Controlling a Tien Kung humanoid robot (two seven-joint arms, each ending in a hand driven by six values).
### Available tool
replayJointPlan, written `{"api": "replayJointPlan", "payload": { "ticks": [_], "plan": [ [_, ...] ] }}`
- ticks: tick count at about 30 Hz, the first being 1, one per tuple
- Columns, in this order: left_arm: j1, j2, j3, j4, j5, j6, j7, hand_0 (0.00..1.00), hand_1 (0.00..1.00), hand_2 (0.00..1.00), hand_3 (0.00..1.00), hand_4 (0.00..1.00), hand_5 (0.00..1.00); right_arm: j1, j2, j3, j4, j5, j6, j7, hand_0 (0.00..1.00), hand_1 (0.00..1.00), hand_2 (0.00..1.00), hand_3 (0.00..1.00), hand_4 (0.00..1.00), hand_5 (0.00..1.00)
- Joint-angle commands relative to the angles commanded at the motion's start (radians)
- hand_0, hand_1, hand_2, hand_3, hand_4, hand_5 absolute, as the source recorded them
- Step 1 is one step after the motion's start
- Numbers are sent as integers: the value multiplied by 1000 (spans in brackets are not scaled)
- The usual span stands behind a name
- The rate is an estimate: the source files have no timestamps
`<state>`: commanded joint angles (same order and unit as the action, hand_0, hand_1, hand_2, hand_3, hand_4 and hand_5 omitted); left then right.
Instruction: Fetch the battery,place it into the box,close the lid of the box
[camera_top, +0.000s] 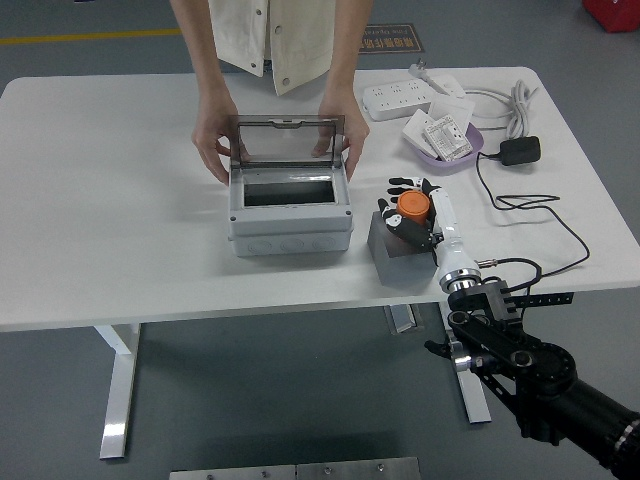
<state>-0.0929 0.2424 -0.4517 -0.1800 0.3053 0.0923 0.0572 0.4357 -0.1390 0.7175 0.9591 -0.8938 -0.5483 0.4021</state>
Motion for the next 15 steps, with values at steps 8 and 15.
{"api": "replayJointPlan", "payload": {
  "ticks": [8,15],
  "plan": [
    [-1,0,7,0,-7,0,-1,574,578,608,586,635,2,0,-1,0,3,17,-3,8,582,597,574,599,393,19],
    [-1,0,12,0,-13,0,-2,574,578,608,587,631,2,1,-2,-4,5,18,-8,3,530,508,500,498,81,11]
  ]
}}
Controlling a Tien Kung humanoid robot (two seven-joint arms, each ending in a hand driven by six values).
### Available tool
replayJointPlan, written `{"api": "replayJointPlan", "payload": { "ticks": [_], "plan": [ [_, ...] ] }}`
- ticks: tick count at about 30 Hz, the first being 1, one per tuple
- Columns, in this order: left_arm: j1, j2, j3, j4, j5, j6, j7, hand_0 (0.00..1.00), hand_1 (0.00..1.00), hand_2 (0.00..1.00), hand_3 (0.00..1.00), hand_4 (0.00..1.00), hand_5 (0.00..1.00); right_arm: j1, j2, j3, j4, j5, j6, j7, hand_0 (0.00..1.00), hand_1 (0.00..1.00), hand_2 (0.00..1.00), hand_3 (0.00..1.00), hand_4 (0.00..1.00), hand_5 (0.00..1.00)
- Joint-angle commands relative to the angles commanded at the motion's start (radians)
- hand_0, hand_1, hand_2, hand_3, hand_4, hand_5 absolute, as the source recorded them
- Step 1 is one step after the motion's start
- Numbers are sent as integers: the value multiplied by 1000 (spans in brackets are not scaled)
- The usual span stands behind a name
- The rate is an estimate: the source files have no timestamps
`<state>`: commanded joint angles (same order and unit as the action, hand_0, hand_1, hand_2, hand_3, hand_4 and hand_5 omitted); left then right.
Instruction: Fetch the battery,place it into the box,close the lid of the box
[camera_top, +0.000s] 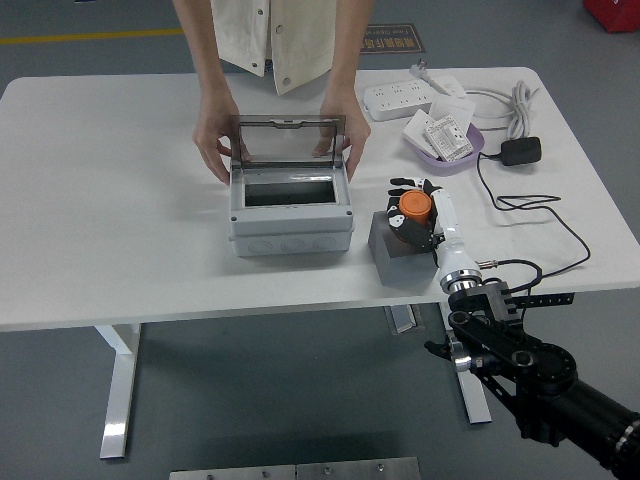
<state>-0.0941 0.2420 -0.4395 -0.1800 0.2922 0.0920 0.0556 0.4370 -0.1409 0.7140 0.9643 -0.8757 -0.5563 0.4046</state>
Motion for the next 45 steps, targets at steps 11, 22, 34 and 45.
{"api": "replayJointPlan", "payload": {
  "ticks": [11,22,34,45],
  "plan": [
    [1,0,4,0,-3,0,0,574,578,609,590,632,2,1,0,-3,6,1,-8,2,394,347,350,283,44,2],
    [2,-1,-2,0,3,3,-1,574,578,609,591,636,2,2,-2,8,18,-2,-11,5,366,289,299,261,15,2],
    [4,-4,-8,0,13,8,-1,574,578,609,593,642,2,8,-3,32,29,-8,-17,7,338,226,252,233,2,2],
    [4,-3,-12,0,21,9,4,574,578,609,595,641,2,53,-11,-11,52,-148,-27,-98,354,229,245,229,2,2]
  ]
}}
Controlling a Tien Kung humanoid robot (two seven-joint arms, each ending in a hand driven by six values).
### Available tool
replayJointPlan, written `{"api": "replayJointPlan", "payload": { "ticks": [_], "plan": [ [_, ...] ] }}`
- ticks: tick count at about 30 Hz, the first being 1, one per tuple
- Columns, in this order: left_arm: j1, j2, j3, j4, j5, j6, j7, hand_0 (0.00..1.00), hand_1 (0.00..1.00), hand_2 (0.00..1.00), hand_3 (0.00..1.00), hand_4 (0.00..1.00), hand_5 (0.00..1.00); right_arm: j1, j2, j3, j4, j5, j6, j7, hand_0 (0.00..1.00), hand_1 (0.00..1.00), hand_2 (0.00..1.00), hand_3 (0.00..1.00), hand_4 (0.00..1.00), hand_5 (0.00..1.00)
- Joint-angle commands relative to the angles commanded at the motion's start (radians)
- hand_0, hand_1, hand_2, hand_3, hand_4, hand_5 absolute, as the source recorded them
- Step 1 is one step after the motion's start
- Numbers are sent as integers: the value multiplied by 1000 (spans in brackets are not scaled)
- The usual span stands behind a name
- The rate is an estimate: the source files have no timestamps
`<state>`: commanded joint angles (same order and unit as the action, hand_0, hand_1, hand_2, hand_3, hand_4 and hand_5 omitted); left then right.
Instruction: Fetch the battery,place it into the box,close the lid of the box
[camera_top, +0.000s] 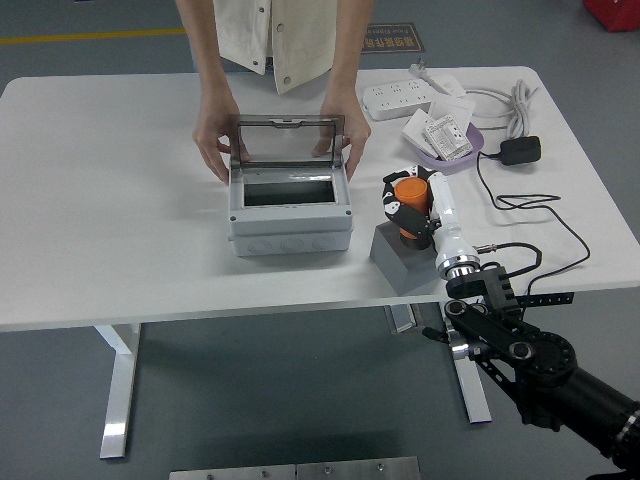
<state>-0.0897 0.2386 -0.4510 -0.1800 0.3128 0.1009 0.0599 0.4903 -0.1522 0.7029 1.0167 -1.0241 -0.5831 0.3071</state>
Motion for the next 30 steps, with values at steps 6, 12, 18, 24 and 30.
{"api": "replayJointPlan", "payload": {
  "ticks": [6,12,18,24,30],
  "plan": [
    [1,4,-9,0,10,0,12,574,578,609,595,644,2,70,2,-38,32,-179,35,-131,347,227,241,230,2,2],
    [0,9,-12,0,14,0,20,574,578,608,594,655,2,144,25,-82,17,-343,63,-242,264,195,232,225,4,2],
    [-1,17,-6,0,8,-1,25,574,578,607,591,669,2,224,68,-145,-58,-476,103,-303,150,190,250,265,2,2],
    [-1,27,-13,0,15,-4,35,574,578,606,590,679,2,305,110,-218,-146,-520,134,-344,144,189,254,266,2,2],
    [-4,34,-21,0,26,-6,46,574,646,606,589,675,2,380,152,-291,-218,-487,149,-360,144,191,255,267,2,2]
  ]
}}
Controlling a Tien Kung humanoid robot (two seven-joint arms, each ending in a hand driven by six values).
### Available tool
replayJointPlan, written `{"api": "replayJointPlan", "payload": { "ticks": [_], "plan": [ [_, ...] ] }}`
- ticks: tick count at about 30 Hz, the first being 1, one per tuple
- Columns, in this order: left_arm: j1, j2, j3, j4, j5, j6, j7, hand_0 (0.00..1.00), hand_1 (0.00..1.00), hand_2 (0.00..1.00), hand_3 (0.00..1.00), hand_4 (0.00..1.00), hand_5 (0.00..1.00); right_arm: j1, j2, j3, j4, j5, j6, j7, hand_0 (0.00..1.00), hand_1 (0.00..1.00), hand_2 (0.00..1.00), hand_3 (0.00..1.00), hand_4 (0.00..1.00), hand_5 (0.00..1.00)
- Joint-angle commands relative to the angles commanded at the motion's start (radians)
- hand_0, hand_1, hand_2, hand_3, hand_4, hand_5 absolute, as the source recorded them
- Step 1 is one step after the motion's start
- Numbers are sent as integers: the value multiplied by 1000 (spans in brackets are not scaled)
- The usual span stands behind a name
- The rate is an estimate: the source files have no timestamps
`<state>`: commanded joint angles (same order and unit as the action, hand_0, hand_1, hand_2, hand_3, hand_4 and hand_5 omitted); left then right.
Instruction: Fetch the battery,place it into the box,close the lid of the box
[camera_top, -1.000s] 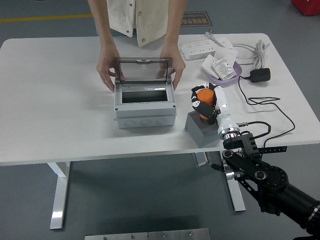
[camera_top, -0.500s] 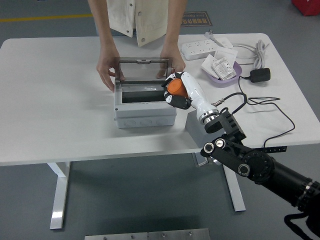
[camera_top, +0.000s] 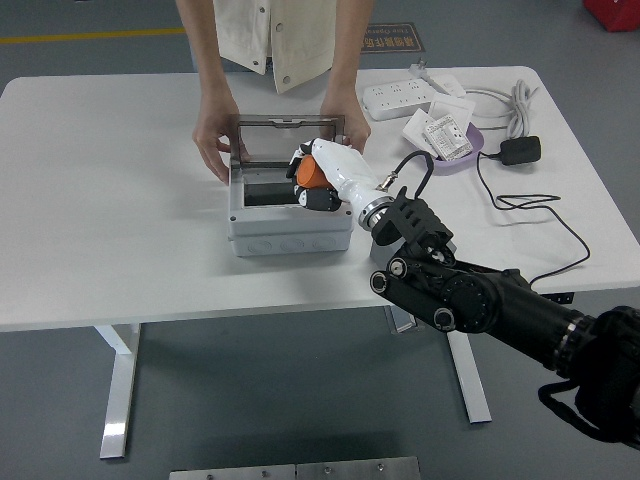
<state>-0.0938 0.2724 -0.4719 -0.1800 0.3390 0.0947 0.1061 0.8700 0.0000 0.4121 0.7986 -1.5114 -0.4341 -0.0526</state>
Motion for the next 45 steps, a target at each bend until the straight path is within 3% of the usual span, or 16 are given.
{"api": "replayJointPlan", "payload": {
  "ticks": [10,18,25,26,35,40,45],
  "plan": [
    [-11,7,-8,0,19,0,9,574,643,606,589,670,2,92,0,-98,-83,92,-4,7,142,194,259,273,2,2],
    [-14,10,-7,0,25,1,12,574,640,607,590,657,2,138,0,-192,-135,260,-45,87,143,198,260,275,2,2],
    [-15,9,-9,0,31,2,14,574,639,606,590,656,2,138,0,-230,-116,412,-58,181,148,199,263,278,2,2],
    [-15,9,-9,0,32,2,15,574,638,606,591,657,2,137,0,-230,-112,429,-59,197,211,200,234,232,2,2],
    [-14,6,-21,0,48,-5,35,574,638,606,591,656,2,135,0,-215,-80,581,-74,337,221,199,235,233,2,2],
    [-20,6,-28,0,60,-3,37,574,639,606,591,654,2,136,0,-251,-84,610,-81,362,230,196,236,235,2,2],
    [-26,6,-29,0,69,-2,36,574,640,607,591,656,2,138,0,-305,-95,530,-101,303,230,196,236,235,2,2]
  ]
}}
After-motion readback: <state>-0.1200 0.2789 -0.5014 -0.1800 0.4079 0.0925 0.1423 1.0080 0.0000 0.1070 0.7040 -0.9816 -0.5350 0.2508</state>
